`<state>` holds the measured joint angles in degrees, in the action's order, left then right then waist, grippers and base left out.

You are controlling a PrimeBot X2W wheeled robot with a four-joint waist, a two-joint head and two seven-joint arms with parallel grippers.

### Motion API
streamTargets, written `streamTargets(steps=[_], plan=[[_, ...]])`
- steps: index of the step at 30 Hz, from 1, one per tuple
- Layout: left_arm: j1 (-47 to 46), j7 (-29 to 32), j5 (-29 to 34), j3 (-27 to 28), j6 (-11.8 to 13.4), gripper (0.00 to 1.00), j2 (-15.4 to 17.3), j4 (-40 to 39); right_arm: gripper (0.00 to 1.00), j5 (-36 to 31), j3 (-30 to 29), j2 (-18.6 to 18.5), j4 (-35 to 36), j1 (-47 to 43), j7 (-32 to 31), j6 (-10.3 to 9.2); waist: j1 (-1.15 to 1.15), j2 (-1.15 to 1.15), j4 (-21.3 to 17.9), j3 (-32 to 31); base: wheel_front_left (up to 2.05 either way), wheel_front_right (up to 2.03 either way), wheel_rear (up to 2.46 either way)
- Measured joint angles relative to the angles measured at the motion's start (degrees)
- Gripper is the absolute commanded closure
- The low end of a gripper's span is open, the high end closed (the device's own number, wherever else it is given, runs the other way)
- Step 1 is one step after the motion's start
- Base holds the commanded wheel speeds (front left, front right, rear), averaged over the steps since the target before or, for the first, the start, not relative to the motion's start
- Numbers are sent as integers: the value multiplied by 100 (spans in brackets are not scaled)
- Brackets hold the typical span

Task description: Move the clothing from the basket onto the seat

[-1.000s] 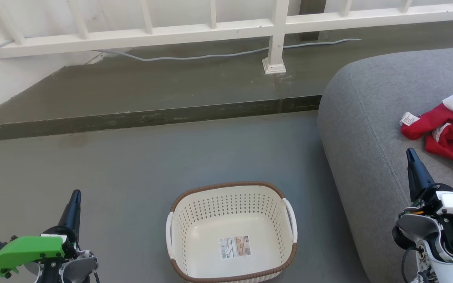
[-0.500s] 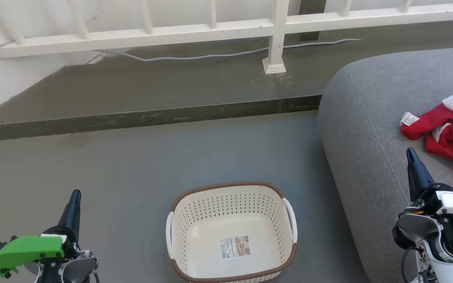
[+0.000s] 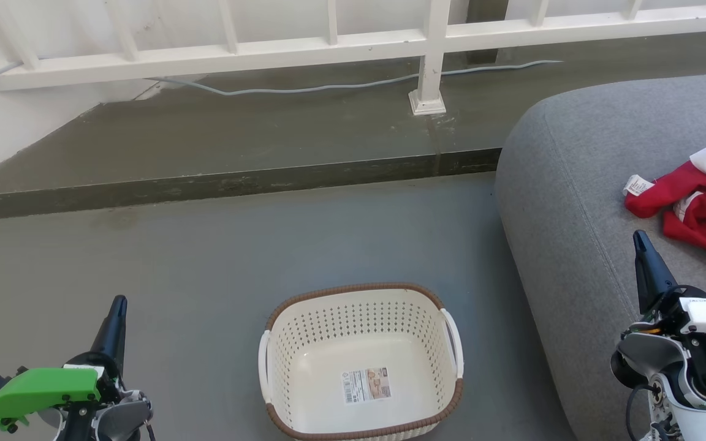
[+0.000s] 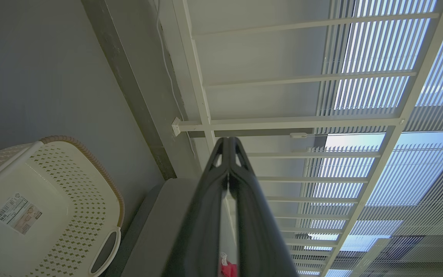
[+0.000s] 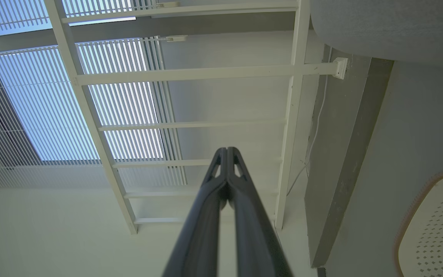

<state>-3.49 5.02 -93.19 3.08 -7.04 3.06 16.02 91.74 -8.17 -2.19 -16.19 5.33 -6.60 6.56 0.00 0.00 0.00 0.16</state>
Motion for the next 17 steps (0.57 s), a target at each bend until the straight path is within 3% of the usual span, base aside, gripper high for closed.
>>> streamTargets(steps=[17], plan=[[0,0,0,7,0,100,-1,-5,100,0,2,0,1,-1,0,0,0,0,0,0,0,0,0]])
